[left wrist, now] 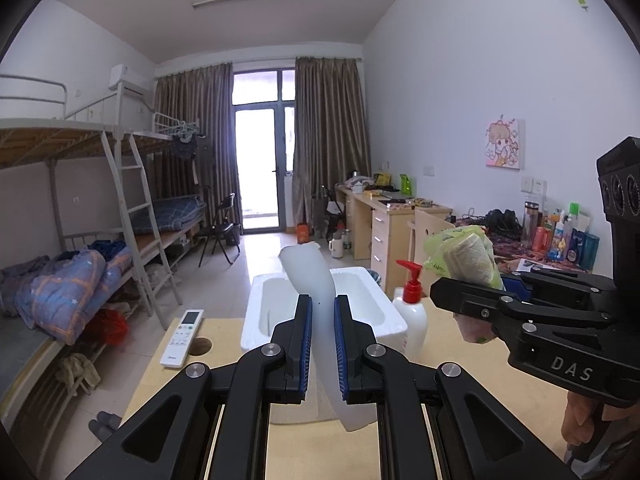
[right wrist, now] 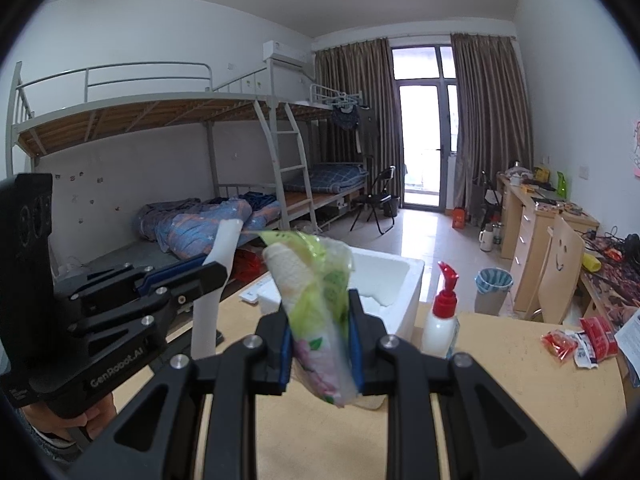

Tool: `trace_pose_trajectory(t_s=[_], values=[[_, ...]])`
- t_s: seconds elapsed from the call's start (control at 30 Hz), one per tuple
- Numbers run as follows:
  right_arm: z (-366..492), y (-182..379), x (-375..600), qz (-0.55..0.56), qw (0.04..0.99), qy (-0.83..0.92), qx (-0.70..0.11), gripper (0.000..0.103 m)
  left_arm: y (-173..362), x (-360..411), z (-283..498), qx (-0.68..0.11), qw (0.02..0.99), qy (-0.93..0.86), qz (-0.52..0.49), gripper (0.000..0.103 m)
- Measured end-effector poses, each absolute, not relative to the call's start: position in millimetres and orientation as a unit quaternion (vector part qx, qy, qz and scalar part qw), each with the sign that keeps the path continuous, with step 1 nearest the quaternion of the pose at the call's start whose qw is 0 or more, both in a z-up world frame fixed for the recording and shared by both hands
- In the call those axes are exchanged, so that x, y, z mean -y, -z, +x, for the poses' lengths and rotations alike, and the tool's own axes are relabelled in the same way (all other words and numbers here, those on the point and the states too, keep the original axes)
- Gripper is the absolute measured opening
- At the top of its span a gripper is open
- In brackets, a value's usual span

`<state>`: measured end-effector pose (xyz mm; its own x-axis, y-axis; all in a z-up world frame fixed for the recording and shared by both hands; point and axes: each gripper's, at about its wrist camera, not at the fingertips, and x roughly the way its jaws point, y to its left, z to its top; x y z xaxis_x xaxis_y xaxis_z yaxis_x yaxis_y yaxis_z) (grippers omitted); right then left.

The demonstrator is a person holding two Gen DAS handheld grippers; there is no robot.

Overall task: Organize soft objects
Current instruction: 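Lower the white strip into the foam box and open the left gripper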

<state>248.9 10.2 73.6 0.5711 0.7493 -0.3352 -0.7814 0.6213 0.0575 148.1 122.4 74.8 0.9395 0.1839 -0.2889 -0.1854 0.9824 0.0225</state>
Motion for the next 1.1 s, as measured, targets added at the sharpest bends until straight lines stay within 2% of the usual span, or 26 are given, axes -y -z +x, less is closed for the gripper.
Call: trace_pose_trajectory(t_s=[0.6, 1.1], values=[[317.2, -65.7, -48.0, -0.056, 0.885, -0.421, -0.193, 0.027, -69.7, -153.0, 238.4, -0.167, 0.982, -0.083, -0.004, 0.012], [331.4, -66.2, -67.5, -0.059, 0.886, -0.416, -0.198, 0.027, -65.4, -172.0, 273.9, -0.176, 0.981, -0.08, -0.005, 0.012]])
